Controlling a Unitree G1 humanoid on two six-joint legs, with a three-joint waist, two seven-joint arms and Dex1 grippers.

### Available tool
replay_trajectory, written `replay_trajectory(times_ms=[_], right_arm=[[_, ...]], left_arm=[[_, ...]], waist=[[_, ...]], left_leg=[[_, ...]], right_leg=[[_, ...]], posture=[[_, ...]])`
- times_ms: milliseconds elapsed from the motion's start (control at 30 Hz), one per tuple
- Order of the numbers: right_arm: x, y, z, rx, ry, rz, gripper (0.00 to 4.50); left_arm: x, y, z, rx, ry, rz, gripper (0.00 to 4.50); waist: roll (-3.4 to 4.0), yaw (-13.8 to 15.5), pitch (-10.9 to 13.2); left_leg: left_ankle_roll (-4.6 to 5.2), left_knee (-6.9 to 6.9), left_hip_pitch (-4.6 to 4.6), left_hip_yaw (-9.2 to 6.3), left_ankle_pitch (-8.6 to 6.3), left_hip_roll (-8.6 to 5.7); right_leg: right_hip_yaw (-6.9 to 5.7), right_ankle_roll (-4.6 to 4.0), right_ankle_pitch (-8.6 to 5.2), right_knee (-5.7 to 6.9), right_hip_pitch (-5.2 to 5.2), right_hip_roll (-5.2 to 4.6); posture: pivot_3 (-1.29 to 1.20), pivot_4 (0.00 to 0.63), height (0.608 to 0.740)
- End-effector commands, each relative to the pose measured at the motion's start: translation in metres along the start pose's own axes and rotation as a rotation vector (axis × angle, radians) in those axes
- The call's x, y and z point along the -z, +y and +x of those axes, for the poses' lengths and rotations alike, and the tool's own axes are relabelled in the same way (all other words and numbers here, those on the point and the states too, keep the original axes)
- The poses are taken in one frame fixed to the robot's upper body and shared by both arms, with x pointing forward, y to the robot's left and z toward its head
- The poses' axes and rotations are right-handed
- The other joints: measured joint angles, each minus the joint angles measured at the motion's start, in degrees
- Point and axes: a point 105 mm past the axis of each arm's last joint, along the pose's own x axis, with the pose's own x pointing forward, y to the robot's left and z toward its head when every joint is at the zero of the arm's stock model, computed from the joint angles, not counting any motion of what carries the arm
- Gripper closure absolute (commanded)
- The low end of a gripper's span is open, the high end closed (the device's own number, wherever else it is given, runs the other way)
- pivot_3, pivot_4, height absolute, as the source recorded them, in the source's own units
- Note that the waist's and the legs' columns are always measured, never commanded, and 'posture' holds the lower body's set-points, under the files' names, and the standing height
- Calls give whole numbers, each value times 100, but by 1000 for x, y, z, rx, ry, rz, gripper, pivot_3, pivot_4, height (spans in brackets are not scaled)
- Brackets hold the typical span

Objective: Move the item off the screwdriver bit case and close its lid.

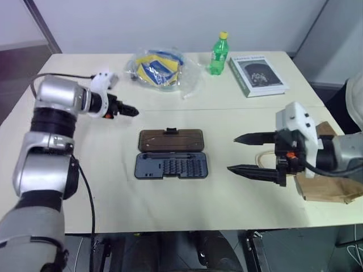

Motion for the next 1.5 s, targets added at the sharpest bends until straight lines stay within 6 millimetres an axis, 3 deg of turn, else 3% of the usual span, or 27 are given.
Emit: replay_trajectory(times_ms=[33, 200, 400, 633, 933, 1033, 1133, 1233, 1500], right_arm=[[-8, 1, -5, 25, -18, -40, 401], [-10, 2, -7, 36, -21, -45, 401], [-15, 8, -10, 44, -26, -38, 401], [-19, 12, -16, 63, -15, -31, 401], [-19, 16, -21, 81, -1, -22, 401], [-20, 16, -22, 85, 2, -23, 401], [-20, 17, -24, 86, 7, -22, 401], [-20, 18, -25, 85, 12, -22, 401], [-20, 17, -23, 81, 6, -24, 401]], left_arm=[[-16, -17, -10, 227, -63, 269, 741], [10, -23, 0, 390, 84, 629, 741], [29, -25, 33, 370, 197, 837, 741], [31, -25, 62, 247, 185, 888, 741], [35, -26, 74, 213, 192, 830, 741], [41, -27, 77, 229, 213, 804, 1513], [47, -29, 78, 258, 231, 796, 3135], [55, -31, 78, 296, 256, 800, 4465], [55, -40, 71, 403, 241, 841, 4465]], waist=[[0, -1, 0], [0, -17, 0], [-3, 10, 2], [-10, 75, 6], [-12, 109, 6], [-12, 110, 6], [-12, 112, 5], [-10, 110, 3], [-10, 119, 1]], left_leg=[[0, -1, 0, 0, 0, 1], [0, -1, 0, 0, 0, 2], [1, 1, -6, -1, 0, 2], [2, 2, -8, -3, -1, 2], [2, 1, -8, -4, -1, 2], [2, 1, -8, -4, -1, 2], [2, 1, -7, -4, -1, 2], [2, 1, -5, -3, -1, 2], [3, 0, -6, -3, -1, 2]], right_leg=[[-1, 0, 0, 0, 0, 1], [-1, -2, -1, 0, -1, 1], [0, -1, 0, -1, -1, 1], [1, 1, 1, -2, -2, 2], [0, 1, 1, -1, -3, 3], [0, 1, 1, -1, -3, 3], [0, 1, 1, 0, -2, 3], [0, 1, 1, 0, -1, 3], [0, 1, 0, -3, 1, 2]], posture=[[0, 150, 737], [0, 150, 737], [0, 150, 737], [0, 150, 737], [0, 150, 737], [0, 150, 737], [0, 150, 737], [0, 150, 737], [0, 150, 737]])
